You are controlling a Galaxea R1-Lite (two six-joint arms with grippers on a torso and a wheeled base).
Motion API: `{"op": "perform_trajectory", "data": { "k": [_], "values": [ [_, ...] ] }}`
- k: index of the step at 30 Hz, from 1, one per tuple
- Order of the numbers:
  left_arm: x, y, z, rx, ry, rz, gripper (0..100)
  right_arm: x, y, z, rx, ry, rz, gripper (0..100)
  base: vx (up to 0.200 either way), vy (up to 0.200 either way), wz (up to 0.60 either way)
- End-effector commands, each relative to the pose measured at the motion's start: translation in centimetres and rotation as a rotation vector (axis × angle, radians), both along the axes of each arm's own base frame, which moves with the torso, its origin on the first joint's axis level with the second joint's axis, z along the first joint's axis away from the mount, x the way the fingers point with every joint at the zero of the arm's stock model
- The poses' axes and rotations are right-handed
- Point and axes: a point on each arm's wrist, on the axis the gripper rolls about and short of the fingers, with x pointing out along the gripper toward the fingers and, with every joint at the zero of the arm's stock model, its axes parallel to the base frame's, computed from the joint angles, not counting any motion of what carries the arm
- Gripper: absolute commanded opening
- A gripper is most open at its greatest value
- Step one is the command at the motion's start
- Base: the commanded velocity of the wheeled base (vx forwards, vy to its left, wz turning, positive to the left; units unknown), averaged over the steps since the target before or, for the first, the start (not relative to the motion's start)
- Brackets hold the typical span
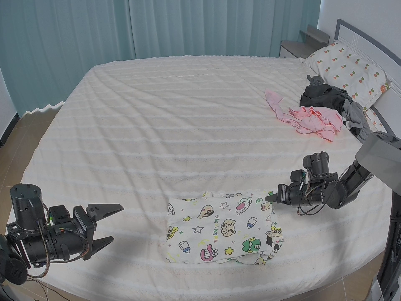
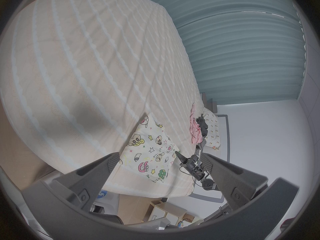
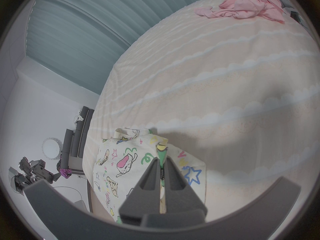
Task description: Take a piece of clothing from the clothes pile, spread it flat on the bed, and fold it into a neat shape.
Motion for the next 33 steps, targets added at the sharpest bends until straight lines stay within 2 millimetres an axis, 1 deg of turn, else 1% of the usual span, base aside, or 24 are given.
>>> {"op": "perform_trajectory", "data": {
  "k": [1,6,11,12,18,21,22,24,26,29,30,32,33],
  "values": [
    [0.1,0.0,0.0,0.0,0.002,-0.001,100,0.0,-0.7,-0.5,0.003,0.018,-0.011,0,0.0,0.0,0.0],
    [0.1,0.0,0.0,0.0,0.002,0.001,100,-0.3,-1.5,-0.4,0.0,0.025,-0.027,0,0.0,0.0,0.0],
    [0.1,0.0,0.0,0.0,0.002,0.001,100,-0.7,-1.6,-0.4,-0.002,0.032,-0.03,0,0.0,0.0,0.0],
    [0.1,0.0,0.0,0.0,0.002,-0.001,100,-0.9,-1.6,-0.5,-0.003,0.038,-0.028,100,0.0,0.0,0.0],
    [0.1,-0.1,-0.1,0.002,0.005,-0.003,100,-1.2,-1.6,-0.6,-0.003,0.052,-0.031,100,0.0,0.0,0.0],
    [0.2,-0.1,-0.3,0.012,0.011,-0.007,100,-2.0,-1.9,0.3,0.0,0.045,-0.033,100,0.0,0.0,0.0],
    [0.3,-0.2,-0.5,0.029,0.011,-0.018,100,-2.7,-2.1,0.9,0.0,0.039,-0.037,100,0.0,0.0,0.0],
    [0.5,-0.6,-0.9,0.068,0.009,-0.062,100,-3.5,-2.4,1.3,-0.002,0.041,-0.037,100,0.0,0.0,0.0],
    [0.8,-1.3,-1.8,0.156,0.007,-0.135,100,-4.6,-2.4,1.1,-0.017,0.059,-0.022,100,0.0,0.0,0.0],
    [1.5,-1.8,-3.3,0.301,-0.009,-0.237,100,-5.9,-2.2,0.4,-0.026,0.093,-0.01,100,0.0,0.0,0.0],
    [1.8,-1.9,-3.9,0.338,-0.007,-0.265,100,-6.4,-2.1,0.1,-0.028,0.105,-0.003,100,0.0,0.0,0.0],
    [2.4,-2.1,-4.3,0.374,-0.009,-0.288,100,-6.8,-2.1,-0.2,-0.03,0.109,0.001,100,0.0,0.0,0.0],
    [3.5,-2.5,-4.7,0.396,-0.01,-0.302,100,-7.0,-1.9,-0.5,-0.027,0.102,0.008,100,0.0,0.0,0.0]
  ]
}}
